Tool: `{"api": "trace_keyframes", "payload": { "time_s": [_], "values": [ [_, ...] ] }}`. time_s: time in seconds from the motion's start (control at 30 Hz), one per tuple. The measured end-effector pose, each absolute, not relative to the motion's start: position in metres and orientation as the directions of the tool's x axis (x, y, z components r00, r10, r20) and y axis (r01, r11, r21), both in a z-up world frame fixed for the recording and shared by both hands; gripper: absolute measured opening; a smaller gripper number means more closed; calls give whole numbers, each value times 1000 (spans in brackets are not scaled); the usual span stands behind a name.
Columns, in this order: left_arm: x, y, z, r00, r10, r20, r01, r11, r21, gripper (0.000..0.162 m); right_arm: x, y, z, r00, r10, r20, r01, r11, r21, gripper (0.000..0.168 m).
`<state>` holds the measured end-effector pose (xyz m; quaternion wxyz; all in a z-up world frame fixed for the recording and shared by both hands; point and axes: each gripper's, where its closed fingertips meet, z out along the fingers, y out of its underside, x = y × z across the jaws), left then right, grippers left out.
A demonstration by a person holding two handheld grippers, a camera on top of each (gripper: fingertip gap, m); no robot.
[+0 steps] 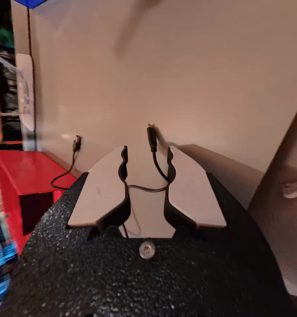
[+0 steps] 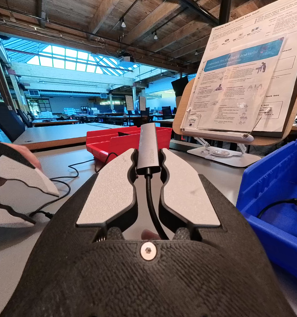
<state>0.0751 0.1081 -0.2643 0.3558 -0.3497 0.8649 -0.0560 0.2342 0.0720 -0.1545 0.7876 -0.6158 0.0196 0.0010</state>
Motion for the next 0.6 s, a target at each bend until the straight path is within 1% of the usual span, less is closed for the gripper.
{"api": "trace_keyframes", "payload": {
  "time_s": [0.03,0.13,0.2,0.33,0.37,0.47,0.5,0.53,0.57,0.6],
  "values": [
    [75,111,-268,-496,-609,-619,-560,769,-307,44,234,72,-154,999,-22,-32,-25,242,-970,24],
    [77,116,-272,-495,-466,-734,-523,834,-177,40,235,71,-154,999,-25,-33,-26,246,-969,24],
    [79,115,-274,-498,-396,-771,-498,859,-119,29,234,71,-154,999,-26,-32,-24,246,-969,24],
    [83,114,-277,-488,-334,-807,-488,871,-65,20,233,72,-155,999,-25,-21,-15,239,-971,24],
    [83,113,-279,-484,-317,-816,-478,877,-57,12,232,73,-155,1000,-24,-17,-11,236,-972,24],
    [87,114,-278,-434,-249,-866,-449,893,-32,10,231,74,-156,1000,-20,-11,-6,228,-974,24],
    [89,114,-276,-416,-255,-873,-449,892,-47,10,231,74,-156,1000,-20,-11,-7,228,-974,24],
    [91,114,-274,-395,-295,-870,-462,883,-90,10,231,74,-156,1000,-22,-12,-7,229,-974,24],
    [92,114,-273,-382,-377,-844,-490,857,-160,10,231,74,-156,1000,-22,-12,-6,228,-974,24],
    [93,115,-273,-363,-490,-792,-535,806,-254,10,231,74,-156,1000,-21,-11,-6,228,-974,24]
  ]
}}
